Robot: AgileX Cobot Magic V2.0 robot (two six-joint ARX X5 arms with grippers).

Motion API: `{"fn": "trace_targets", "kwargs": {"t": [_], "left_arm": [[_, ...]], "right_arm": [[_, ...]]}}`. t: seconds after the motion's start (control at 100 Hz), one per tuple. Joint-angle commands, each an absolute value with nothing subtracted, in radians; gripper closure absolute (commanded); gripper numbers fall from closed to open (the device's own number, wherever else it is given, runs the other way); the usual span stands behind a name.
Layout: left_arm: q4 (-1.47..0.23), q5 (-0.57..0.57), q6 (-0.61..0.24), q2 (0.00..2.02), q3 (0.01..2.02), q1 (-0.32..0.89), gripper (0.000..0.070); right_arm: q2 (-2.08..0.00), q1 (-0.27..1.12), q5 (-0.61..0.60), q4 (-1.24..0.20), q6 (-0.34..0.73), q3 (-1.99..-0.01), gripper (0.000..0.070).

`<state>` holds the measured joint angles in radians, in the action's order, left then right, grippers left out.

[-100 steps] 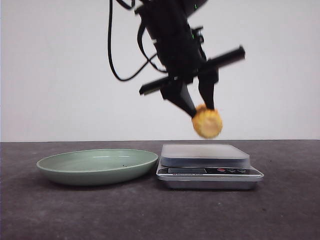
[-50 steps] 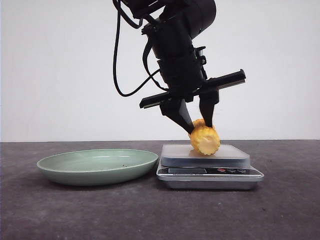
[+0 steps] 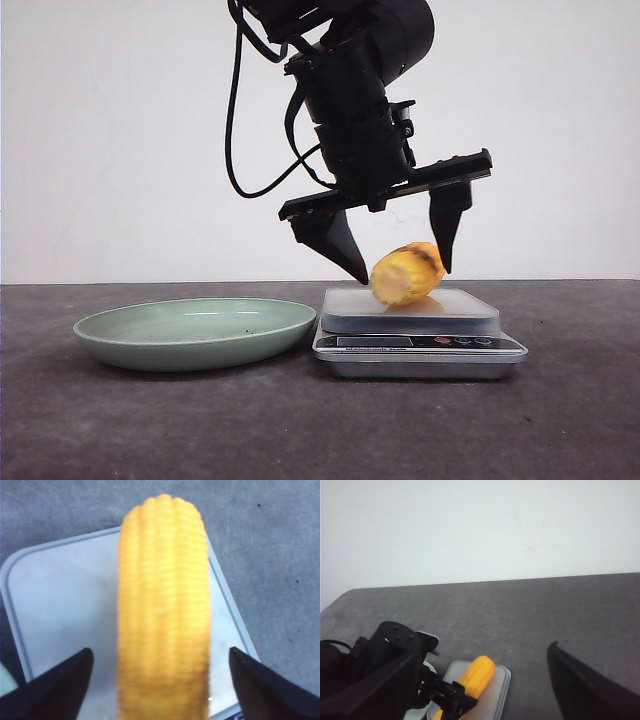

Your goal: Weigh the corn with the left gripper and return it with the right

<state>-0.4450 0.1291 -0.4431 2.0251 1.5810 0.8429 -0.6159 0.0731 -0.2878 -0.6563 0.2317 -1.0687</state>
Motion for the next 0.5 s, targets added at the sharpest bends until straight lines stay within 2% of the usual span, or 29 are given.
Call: {"fn": "trace_targets", "kwargs": {"t": [0.0, 0.23, 0.49], "left_arm": [[-0.436, 0.131, -0.422, 2.024, 1.596, 0.86, 0.0135], [-0.422, 0.135, -0.391, 1.941, 1.599, 0.872, 0.0136], [-0.452, 0.21, -0.275, 1.72, 1.599, 0.884, 0.0137]], "right_arm": [[-0.618, 0.077, -0.287, -0.656, 0.219, -1.088, 0.019], [-0.618, 0.077, -0.287, -0.66, 0.22, -1.088, 0.019], [-0.618, 0.077, -0.285, -0.667, 0.22, -1.088, 0.019]]}}
